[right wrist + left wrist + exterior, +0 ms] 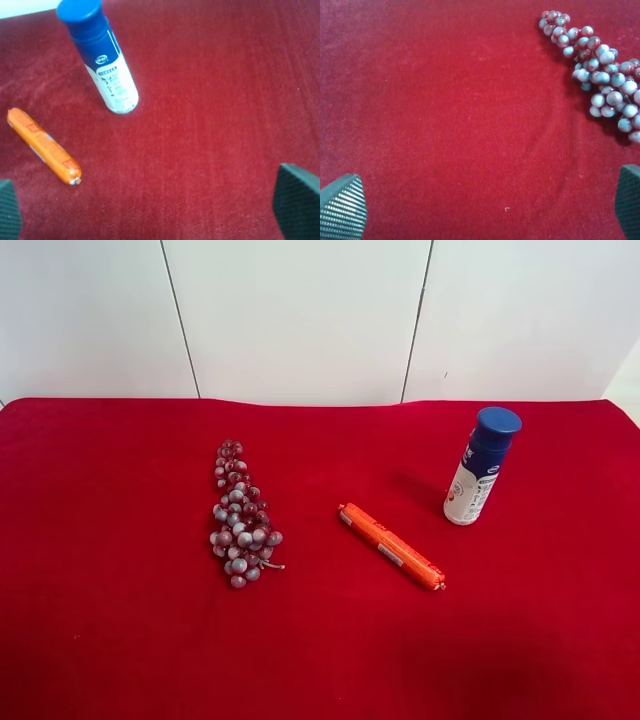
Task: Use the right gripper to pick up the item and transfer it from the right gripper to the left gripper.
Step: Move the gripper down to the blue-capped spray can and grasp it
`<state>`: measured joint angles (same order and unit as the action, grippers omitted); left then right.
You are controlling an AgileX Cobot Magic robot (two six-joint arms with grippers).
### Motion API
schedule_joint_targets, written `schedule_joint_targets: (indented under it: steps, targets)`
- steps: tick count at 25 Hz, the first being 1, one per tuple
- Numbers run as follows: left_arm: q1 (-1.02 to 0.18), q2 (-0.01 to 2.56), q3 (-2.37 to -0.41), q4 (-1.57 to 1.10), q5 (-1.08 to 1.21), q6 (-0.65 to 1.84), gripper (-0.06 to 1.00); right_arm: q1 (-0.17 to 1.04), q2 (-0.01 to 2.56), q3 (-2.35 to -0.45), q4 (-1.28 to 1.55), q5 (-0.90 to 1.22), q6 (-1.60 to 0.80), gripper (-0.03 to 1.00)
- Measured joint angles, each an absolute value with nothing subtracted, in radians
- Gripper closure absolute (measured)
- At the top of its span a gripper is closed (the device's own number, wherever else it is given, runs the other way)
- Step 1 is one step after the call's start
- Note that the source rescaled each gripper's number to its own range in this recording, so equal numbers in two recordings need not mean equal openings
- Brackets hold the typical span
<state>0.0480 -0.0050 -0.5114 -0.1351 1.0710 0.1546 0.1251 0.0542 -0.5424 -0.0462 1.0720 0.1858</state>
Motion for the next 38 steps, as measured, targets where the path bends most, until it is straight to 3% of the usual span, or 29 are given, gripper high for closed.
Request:
schedule_joint_targets:
  steps: [14, 23, 31, 38]
  targets:
    - [0.048, -0.005, -0.511, -0.130, 1.071, 0.151, -0.06, 0.126, 0.852, -1.012, -0.049, 1.114, 0.053, -0.03]
    - [0.048, -0.005, -0.511, -0.130, 1.071, 0.150, -0.06, 0.216, 1.300, -1.255, -0.053, 1.174, 0.060, -0.03]
    - [0.048, -0.005, -0.511, -0.130, 1.071, 0.148, -0.06, 0.218, 1.553, -1.415, -0.043, 1.211, 0.082, -0.03]
    - [0.048, -0.005, -0.511, -0.130, 1.071, 0.146, -0.06, 0.218, 1.683, -1.432, -0.041, 1.217, 0.082, -0.03]
